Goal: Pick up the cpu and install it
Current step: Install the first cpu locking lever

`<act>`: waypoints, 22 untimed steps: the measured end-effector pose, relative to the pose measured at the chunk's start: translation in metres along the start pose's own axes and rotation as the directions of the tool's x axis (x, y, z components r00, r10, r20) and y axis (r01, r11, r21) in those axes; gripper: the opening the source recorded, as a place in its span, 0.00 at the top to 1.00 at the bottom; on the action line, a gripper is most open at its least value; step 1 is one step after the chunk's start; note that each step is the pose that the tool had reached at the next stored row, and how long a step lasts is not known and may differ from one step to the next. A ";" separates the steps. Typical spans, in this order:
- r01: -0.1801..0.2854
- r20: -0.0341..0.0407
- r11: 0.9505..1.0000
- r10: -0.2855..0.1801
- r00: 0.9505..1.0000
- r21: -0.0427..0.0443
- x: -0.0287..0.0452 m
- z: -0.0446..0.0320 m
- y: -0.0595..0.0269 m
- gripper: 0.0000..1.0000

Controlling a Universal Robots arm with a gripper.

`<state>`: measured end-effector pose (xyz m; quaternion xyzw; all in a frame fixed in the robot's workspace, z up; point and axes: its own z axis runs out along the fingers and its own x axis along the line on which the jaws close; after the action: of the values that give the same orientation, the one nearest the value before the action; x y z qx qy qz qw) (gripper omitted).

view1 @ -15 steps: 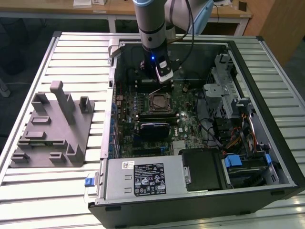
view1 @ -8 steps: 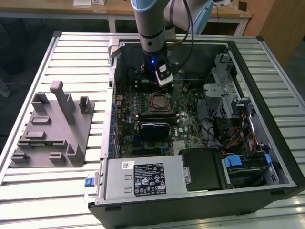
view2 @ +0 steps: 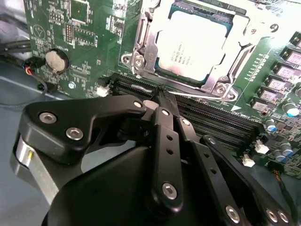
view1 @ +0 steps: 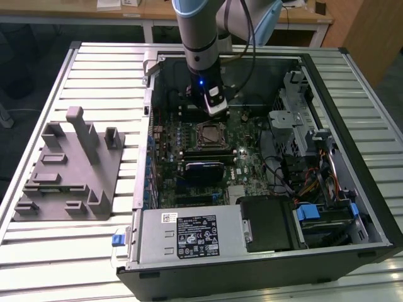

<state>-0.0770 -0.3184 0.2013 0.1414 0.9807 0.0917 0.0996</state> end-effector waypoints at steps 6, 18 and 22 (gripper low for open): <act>-0.009 0.002 1.000 0.009 1.000 0.002 0.0009 0.0038 -0.0009 0.89; -0.008 0.003 1.000 0.008 1.000 0.005 0.0017 0.0079 -0.0018 0.89; -0.008 0.003 1.000 0.008 1.000 0.007 0.0019 0.0090 -0.0021 0.89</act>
<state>-0.0773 -0.3185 0.1918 0.1457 0.9802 0.0884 0.1005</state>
